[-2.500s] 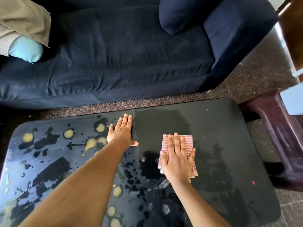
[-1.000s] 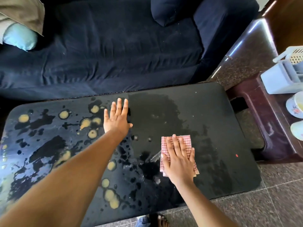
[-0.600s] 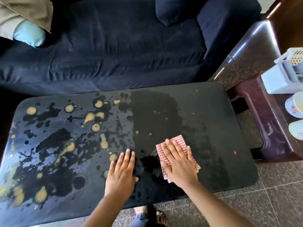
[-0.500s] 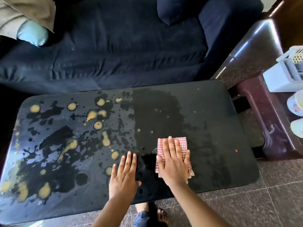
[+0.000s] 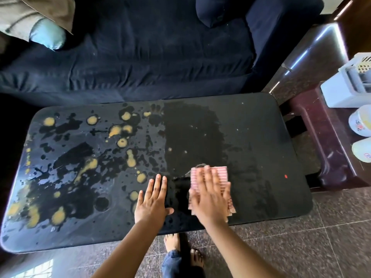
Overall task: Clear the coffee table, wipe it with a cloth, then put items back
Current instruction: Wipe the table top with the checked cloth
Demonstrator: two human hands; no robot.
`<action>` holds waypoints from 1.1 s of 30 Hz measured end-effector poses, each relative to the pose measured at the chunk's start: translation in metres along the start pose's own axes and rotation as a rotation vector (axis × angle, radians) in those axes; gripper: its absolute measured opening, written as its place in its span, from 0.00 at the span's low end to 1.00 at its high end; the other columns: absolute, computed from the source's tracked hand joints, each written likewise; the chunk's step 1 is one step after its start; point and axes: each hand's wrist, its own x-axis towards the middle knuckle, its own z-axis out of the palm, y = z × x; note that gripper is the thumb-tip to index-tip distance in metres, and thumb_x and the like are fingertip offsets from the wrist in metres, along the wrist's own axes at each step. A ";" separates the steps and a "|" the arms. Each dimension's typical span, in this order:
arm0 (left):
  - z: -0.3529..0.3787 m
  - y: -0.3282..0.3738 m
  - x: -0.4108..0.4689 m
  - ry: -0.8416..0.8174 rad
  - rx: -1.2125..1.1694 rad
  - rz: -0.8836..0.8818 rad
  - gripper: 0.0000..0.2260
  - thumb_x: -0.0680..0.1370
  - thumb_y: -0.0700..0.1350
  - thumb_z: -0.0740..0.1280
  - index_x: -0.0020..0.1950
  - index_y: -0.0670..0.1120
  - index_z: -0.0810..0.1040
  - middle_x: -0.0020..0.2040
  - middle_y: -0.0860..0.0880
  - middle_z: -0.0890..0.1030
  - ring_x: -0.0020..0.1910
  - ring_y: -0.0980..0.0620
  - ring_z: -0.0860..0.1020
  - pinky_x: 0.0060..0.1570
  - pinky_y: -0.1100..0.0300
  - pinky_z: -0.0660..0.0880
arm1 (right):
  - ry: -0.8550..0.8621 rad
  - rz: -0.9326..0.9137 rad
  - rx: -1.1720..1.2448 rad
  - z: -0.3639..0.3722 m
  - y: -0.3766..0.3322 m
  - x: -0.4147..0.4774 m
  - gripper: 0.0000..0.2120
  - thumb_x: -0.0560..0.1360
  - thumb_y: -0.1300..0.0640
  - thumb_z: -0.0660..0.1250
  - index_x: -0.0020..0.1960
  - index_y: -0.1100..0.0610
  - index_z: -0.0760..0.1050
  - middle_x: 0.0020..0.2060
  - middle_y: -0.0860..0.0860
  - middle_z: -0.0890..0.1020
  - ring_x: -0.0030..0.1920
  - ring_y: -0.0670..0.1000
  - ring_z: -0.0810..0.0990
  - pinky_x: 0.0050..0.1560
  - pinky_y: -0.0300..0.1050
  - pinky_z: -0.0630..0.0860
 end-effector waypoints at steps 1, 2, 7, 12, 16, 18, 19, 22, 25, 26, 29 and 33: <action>0.001 -0.001 0.001 -0.004 0.000 0.003 0.41 0.79 0.59 0.59 0.75 0.50 0.30 0.74 0.54 0.29 0.76 0.51 0.36 0.75 0.50 0.43 | -0.020 -0.094 0.003 0.002 -0.013 -0.003 0.29 0.78 0.38 0.49 0.76 0.47 0.55 0.76 0.47 0.56 0.75 0.50 0.55 0.71 0.67 0.52; 0.003 -0.002 0.001 -0.008 0.002 0.005 0.41 0.79 0.59 0.59 0.75 0.50 0.30 0.75 0.53 0.30 0.76 0.51 0.35 0.75 0.50 0.43 | -0.050 -0.209 -0.004 0.003 -0.023 -0.008 0.29 0.79 0.37 0.49 0.76 0.47 0.56 0.76 0.47 0.57 0.75 0.50 0.55 0.70 0.68 0.54; 0.002 -0.004 0.003 -0.035 -0.002 0.004 0.41 0.79 0.59 0.59 0.76 0.51 0.30 0.76 0.54 0.30 0.76 0.52 0.34 0.75 0.48 0.42 | -0.073 -0.289 -0.064 0.003 0.008 -0.013 0.28 0.79 0.38 0.48 0.77 0.44 0.52 0.76 0.45 0.55 0.76 0.49 0.55 0.69 0.66 0.58; 0.002 -0.005 0.003 -0.036 -0.023 0.004 0.41 0.79 0.58 0.60 0.76 0.51 0.30 0.76 0.54 0.30 0.76 0.52 0.34 0.74 0.47 0.41 | -0.040 0.027 -0.060 -0.001 0.030 -0.025 0.29 0.77 0.40 0.49 0.76 0.47 0.55 0.76 0.47 0.57 0.75 0.51 0.56 0.70 0.65 0.54; 0.003 -0.004 0.004 -0.036 -0.033 0.004 0.41 0.79 0.57 0.60 0.76 0.51 0.30 0.76 0.53 0.30 0.76 0.52 0.34 0.74 0.47 0.41 | -0.018 -0.035 -0.002 0.006 -0.007 -0.035 0.30 0.77 0.40 0.51 0.77 0.47 0.54 0.76 0.47 0.56 0.76 0.50 0.54 0.70 0.67 0.53; 0.004 -0.005 0.004 -0.031 -0.032 0.007 0.41 0.79 0.58 0.60 0.76 0.51 0.31 0.76 0.53 0.31 0.76 0.52 0.34 0.74 0.47 0.41 | -0.054 -0.219 -0.026 0.007 -0.014 -0.045 0.30 0.77 0.39 0.52 0.76 0.46 0.55 0.76 0.47 0.57 0.76 0.50 0.55 0.70 0.67 0.57; 0.005 -0.004 0.004 -0.030 -0.029 0.008 0.41 0.79 0.58 0.60 0.76 0.51 0.31 0.76 0.53 0.31 0.76 0.52 0.34 0.74 0.47 0.41 | -0.071 -0.307 -0.048 0.007 -0.010 -0.048 0.30 0.77 0.39 0.53 0.76 0.46 0.55 0.76 0.47 0.57 0.76 0.50 0.56 0.69 0.68 0.59; 0.003 -0.004 0.004 -0.032 -0.015 0.001 0.41 0.79 0.58 0.60 0.76 0.51 0.31 0.76 0.53 0.31 0.76 0.52 0.35 0.74 0.47 0.41 | -0.078 -0.346 -0.099 0.005 0.026 -0.047 0.30 0.77 0.38 0.52 0.77 0.44 0.52 0.76 0.45 0.54 0.76 0.49 0.56 0.69 0.66 0.57; 0.003 -0.004 0.004 -0.033 -0.010 -0.001 0.41 0.79 0.58 0.60 0.75 0.51 0.30 0.76 0.53 0.30 0.76 0.52 0.35 0.74 0.47 0.41 | -0.059 -0.101 -0.129 -0.003 0.067 -0.048 0.29 0.78 0.39 0.49 0.77 0.46 0.53 0.77 0.45 0.54 0.76 0.49 0.54 0.69 0.66 0.54; 0.003 -0.004 0.004 -0.035 -0.014 -0.001 0.41 0.79 0.58 0.60 0.75 0.51 0.30 0.76 0.53 0.30 0.76 0.52 0.34 0.74 0.47 0.41 | -0.051 -0.032 -0.120 -0.004 0.071 -0.050 0.29 0.77 0.39 0.49 0.77 0.46 0.55 0.76 0.46 0.56 0.76 0.49 0.54 0.69 0.66 0.55; 0.004 -0.004 0.005 -0.035 -0.019 -0.006 0.41 0.79 0.58 0.60 0.75 0.51 0.30 0.76 0.53 0.30 0.76 0.51 0.34 0.74 0.47 0.41 | -0.014 0.077 -0.049 -0.002 0.045 -0.054 0.29 0.77 0.40 0.50 0.76 0.48 0.56 0.76 0.48 0.58 0.75 0.50 0.55 0.69 0.66 0.53; 0.004 -0.006 0.005 -0.022 -0.023 0.015 0.41 0.79 0.58 0.61 0.76 0.51 0.31 0.76 0.52 0.31 0.76 0.51 0.35 0.74 0.47 0.41 | -0.043 -0.188 -0.004 0.008 -0.014 -0.063 0.30 0.76 0.39 0.53 0.76 0.46 0.55 0.76 0.48 0.58 0.75 0.50 0.57 0.69 0.68 0.58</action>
